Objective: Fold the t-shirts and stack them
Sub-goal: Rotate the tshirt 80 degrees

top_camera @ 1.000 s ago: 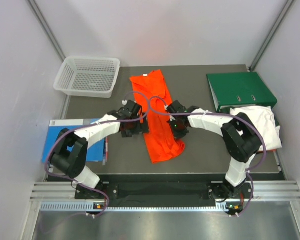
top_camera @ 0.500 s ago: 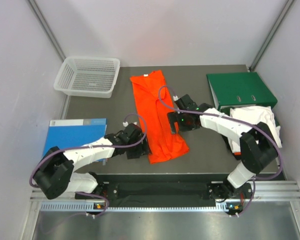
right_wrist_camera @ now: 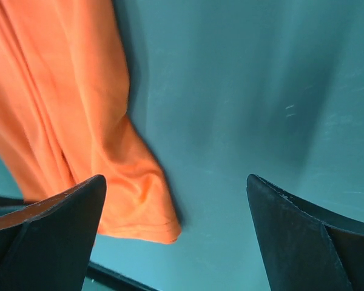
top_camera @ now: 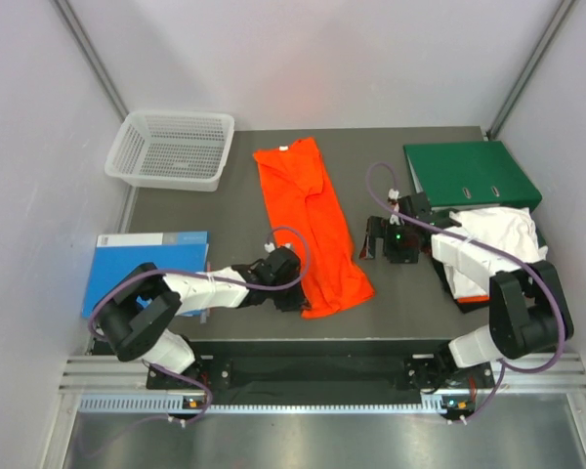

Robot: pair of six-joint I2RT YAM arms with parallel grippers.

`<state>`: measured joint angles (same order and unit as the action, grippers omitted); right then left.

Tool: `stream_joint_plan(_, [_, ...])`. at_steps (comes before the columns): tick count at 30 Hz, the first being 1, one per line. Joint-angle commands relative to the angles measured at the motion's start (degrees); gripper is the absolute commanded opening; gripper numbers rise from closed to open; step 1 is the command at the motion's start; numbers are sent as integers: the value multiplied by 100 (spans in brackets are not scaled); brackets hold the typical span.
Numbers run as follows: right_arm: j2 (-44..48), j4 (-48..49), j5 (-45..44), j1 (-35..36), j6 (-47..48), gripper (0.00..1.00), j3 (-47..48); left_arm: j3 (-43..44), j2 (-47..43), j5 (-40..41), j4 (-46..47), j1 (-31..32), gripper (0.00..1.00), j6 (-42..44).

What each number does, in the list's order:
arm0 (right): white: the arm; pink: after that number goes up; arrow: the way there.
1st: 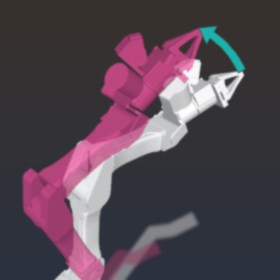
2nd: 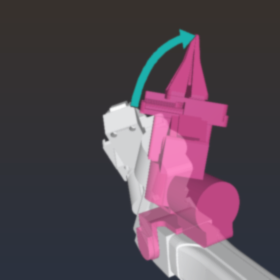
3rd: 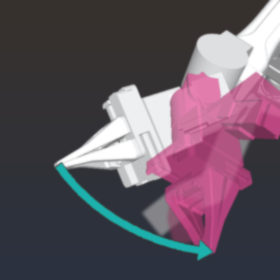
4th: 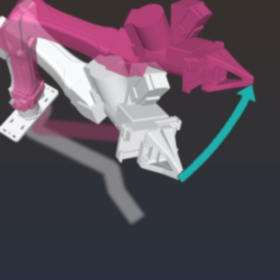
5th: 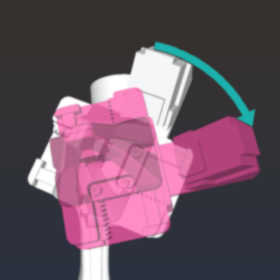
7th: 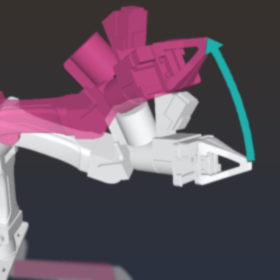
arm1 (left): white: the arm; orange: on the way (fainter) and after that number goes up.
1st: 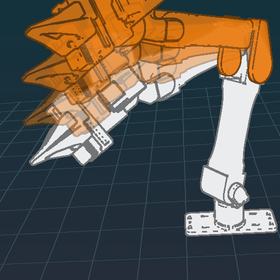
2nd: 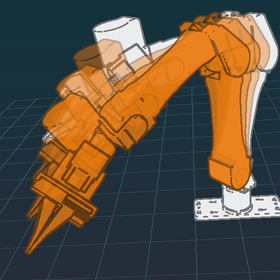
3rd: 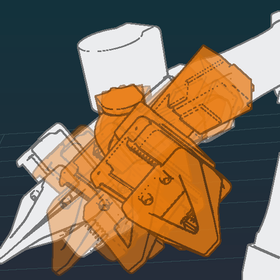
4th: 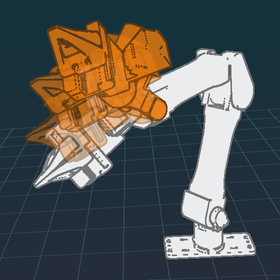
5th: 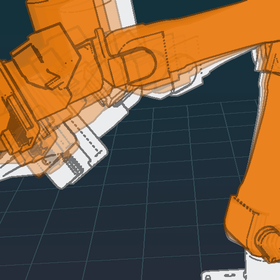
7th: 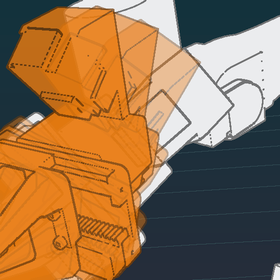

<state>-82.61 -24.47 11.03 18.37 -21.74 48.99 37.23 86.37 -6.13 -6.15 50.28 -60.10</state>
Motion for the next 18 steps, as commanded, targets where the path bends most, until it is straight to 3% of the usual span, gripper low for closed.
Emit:
stream_joint_plan(1, [236, 513, 1032, -18, -59, 100, -363, -260, 75, 428, -614, 96, 0, 15])
stream_joint_plan(13, [483, 1198, 2140, 0, -356, 100, -1506, -621, -1271, 1544, -2030, 96, 0, -99])
stream_joint_plan(14, [483, 1277, 2306, 17, -427, 100, -1602, -621, -1289, 1571, -2100, 96, 13, -90])
stream_joint_plan(16, [465, 1663, 2482, 52, -707, 100, -1927, -577, -1307, 1562, -2127, 96, 55, -72])
stream_joint_plan(17, [456, 1934, 2631, 113, -822, 100, -2129, -577, -1315, 1528, -2110, 105, 95, -81])
stream_joint_plan(18, [447, 2094, 2711, 166, -954, 100, -2235, -594, -1368, 1518, -2101, 105, 99, -90])
